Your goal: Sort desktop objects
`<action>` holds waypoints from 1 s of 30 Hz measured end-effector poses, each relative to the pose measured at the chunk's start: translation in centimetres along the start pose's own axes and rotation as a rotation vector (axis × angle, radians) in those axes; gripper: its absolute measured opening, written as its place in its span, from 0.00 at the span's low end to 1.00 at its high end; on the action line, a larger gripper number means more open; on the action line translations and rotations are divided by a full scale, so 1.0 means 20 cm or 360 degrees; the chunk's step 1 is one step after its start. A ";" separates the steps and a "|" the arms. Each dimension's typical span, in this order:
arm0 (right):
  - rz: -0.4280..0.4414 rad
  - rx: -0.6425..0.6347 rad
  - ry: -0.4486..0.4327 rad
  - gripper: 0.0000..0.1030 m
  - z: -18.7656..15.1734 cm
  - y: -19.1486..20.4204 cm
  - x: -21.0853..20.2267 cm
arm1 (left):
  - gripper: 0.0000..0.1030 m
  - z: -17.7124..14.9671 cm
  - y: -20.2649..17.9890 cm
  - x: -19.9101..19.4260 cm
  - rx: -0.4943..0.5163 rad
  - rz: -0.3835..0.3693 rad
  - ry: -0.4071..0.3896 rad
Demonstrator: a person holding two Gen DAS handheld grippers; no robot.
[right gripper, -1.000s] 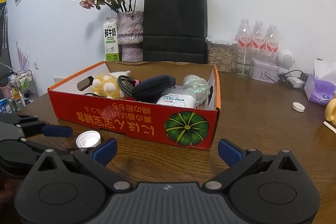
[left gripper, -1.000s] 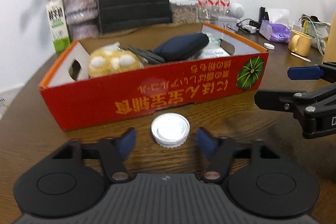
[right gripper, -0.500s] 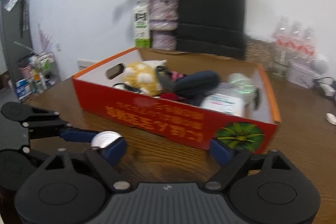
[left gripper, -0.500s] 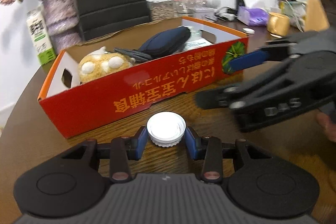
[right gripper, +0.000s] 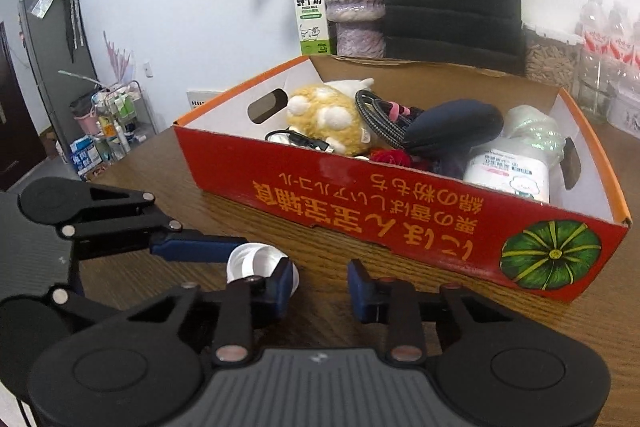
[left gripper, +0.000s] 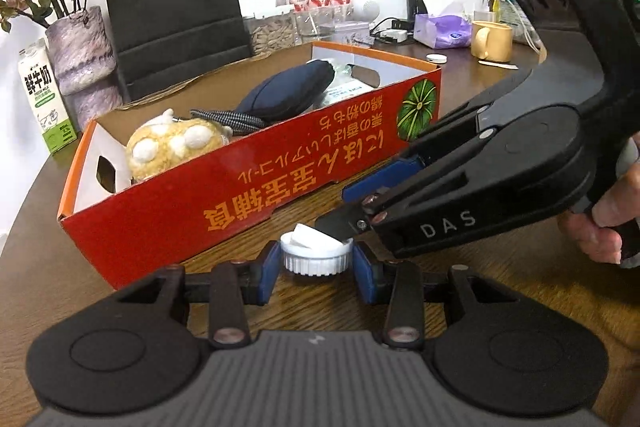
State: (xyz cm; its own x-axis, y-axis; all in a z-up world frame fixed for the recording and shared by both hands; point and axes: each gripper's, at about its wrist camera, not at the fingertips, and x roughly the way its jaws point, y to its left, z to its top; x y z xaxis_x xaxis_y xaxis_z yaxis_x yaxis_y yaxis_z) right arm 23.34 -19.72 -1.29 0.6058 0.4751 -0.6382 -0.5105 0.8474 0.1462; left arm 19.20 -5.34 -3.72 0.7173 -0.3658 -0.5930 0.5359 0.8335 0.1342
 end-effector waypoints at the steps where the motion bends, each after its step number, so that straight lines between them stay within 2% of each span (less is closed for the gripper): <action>1: 0.0006 0.0009 0.0002 0.27 0.00 0.00 0.00 | 0.39 0.00 0.00 0.00 0.0000 -0.0004 -0.0005; 6: 0.0042 0.0033 0.0004 0.17 -0.01 -0.01 -0.01 | 0.39 0.00 -0.01 0.00 0.0018 -0.0019 -0.0015; 12: 0.0072 0.0074 0.0013 0.17 -0.01 -0.02 -0.02 | 0.38 0.01 -0.05 0.01 0.0132 -0.0003 -0.0003; 22: 0.0157 0.0120 -0.0030 0.17 0.00 -0.04 -0.08 | 0.38 0.01 -0.08 0.02 0.0187 0.0015 0.0005; 25: 0.0148 0.0069 -0.0022 0.17 0.01 -0.01 -0.07 | 0.38 0.00 -0.10 0.01 0.0217 0.0033 0.0002; 30: 0.0045 0.0028 0.0044 0.20 0.01 0.00 -0.01 | 0.36 0.00 -0.12 -0.01 0.0264 0.0052 -0.0023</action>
State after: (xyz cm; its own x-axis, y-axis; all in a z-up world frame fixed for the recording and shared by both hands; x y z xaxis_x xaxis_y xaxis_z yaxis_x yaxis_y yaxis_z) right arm 23.36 -19.75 -1.12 0.5739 0.4924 -0.6543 -0.5164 0.8377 0.1775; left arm 17.83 -7.35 -3.87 0.7411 -0.3465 -0.5750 0.5775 0.7658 0.2829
